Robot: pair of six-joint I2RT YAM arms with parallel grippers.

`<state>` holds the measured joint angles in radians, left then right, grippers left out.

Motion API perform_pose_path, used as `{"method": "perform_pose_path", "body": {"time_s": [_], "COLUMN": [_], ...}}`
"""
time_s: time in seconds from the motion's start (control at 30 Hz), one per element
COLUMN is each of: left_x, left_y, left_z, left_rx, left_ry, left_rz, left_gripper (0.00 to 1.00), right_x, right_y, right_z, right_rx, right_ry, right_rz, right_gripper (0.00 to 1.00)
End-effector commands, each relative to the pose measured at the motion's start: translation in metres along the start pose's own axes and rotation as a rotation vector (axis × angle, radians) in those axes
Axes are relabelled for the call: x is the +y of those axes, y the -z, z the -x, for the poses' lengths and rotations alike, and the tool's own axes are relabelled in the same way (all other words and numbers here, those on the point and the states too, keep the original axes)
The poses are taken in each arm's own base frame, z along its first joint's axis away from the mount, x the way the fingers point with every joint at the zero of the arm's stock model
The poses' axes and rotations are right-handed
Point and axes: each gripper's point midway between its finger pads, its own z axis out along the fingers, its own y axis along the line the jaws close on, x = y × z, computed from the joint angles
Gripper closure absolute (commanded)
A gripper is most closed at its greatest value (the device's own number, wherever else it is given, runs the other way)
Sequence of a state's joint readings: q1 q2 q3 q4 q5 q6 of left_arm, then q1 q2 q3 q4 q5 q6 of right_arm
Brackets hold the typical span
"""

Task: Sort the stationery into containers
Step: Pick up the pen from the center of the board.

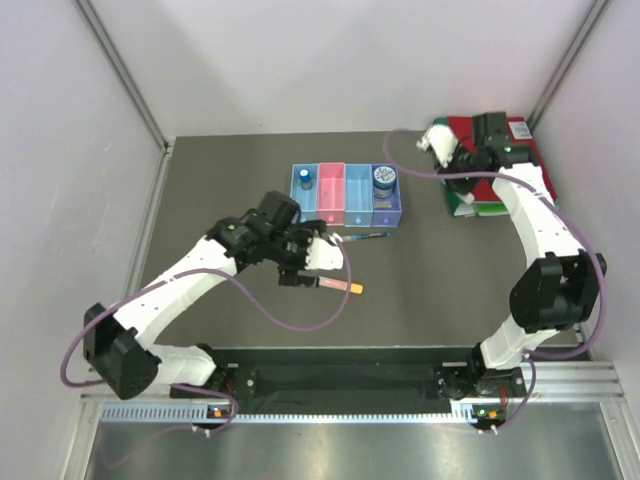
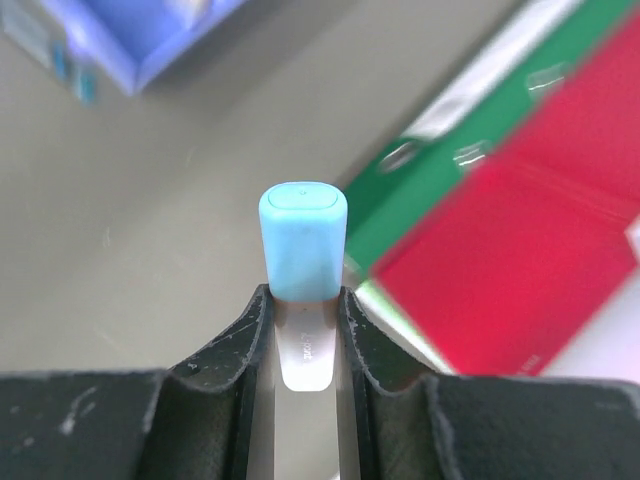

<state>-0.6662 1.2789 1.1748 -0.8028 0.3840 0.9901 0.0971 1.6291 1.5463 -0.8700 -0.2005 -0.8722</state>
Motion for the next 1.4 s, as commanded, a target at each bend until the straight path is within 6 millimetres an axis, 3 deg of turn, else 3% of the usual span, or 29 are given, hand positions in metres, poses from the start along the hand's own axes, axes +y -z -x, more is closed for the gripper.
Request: {"method": "perform_pose_path", "body": {"time_s": [0.0,0.07,0.1,0.2,0.3,0.33,0.37,0.53,0.67,1.03,1.37], "left_x": [-0.009,-0.012,-0.015,-0.020,-0.019,-0.012,-0.019,-0.008,-0.011,-0.048,-0.045], "left_y": [-0.035,-0.047,-0.056,-0.078,-0.096,-0.098,-0.106,-0.128,-0.143,-0.155,-0.172], "left_z": [0.015,0.017,0.013,-0.001,-0.013,-0.007,-0.015,-0.012,-0.018,-0.029,-0.047], "left_rx": [-0.037,-0.044,-0.031,0.010,0.065,0.061,0.086,0.071,0.082,0.126,0.211], "left_ry": [-0.110,-0.131,-0.135,-0.160,-0.153,-0.162,-0.169,-0.225,-0.248,-0.179,-0.117], "left_rz": [-0.052,-0.058,-0.079,-0.138,-0.196,-0.197,-0.256,-0.293,-0.352,-0.375,-0.329], "left_gripper": [0.10,0.11,0.11,0.14,0.17,0.19,0.20,0.20,0.20,0.24,0.34], "right_x": [-0.033,-0.042,-0.052,-0.060,-0.055,-0.052,-0.051,-0.050,-0.055,-0.074,-0.072], "right_y": [0.051,0.058,0.074,0.091,0.097,0.097,0.097,0.099,0.109,0.142,0.156], "right_z": [0.068,0.084,0.100,0.126,0.140,0.143,0.143,0.143,0.146,0.167,0.170], "right_rx": [-0.183,-0.222,-0.274,-0.352,-0.387,-0.388,-0.387,-0.388,-0.409,-0.512,-0.539], "right_ry": [-0.187,-0.257,-0.263,-0.287,-0.266,-0.261,-0.256,-0.237,-0.230,-0.230,-0.231], "right_rz": [-0.084,-0.096,-0.127,-0.148,-0.144,-0.140,-0.139,-0.145,-0.177,-0.273,-0.288], "right_gripper": [1.00,1.00,1.00,0.99,0.98,0.98,0.97,0.95,0.94,0.91,0.90]}}
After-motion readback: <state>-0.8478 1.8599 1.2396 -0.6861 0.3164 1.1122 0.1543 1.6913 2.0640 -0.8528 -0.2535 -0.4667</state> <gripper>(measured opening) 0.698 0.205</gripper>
